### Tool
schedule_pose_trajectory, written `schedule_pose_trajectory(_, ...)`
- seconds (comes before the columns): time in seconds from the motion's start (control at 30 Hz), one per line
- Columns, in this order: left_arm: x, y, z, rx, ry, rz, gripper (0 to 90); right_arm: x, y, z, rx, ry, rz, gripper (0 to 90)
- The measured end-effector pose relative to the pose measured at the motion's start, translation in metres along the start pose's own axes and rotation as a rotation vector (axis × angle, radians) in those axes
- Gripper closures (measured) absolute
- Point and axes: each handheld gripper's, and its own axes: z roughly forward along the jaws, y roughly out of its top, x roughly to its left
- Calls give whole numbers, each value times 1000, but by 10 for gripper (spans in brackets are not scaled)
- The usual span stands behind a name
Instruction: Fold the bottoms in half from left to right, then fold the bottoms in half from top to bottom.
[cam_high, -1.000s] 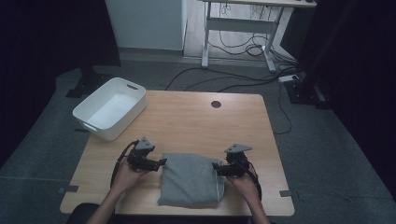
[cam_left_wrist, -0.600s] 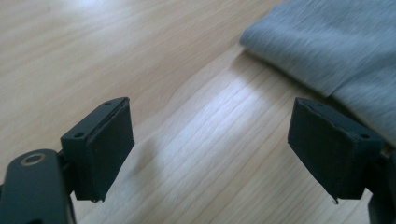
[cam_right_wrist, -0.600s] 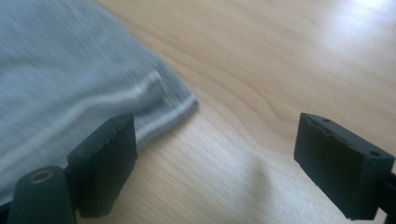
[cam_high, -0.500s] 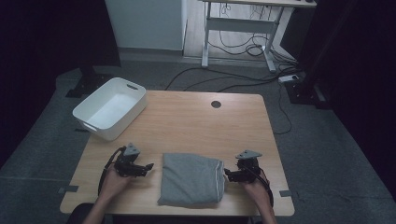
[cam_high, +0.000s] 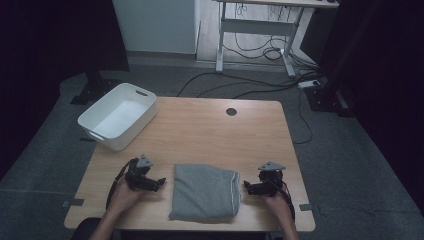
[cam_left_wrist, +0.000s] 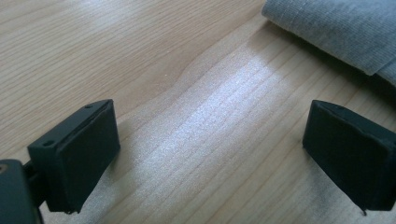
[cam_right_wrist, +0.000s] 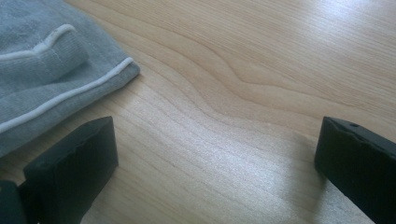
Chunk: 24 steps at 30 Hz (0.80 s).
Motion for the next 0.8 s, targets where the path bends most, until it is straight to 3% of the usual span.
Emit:
schedule_pose_trajectory(0.33, 1, 2, 2, 7, 21, -24, 10, 1, 0, 0, 0, -5, 4, 0)
schedule_pose_trajectory(0.8, 7, 7, 0, 18, 3, -29, 52, 1, 0, 0, 0, -9, 10, 0)
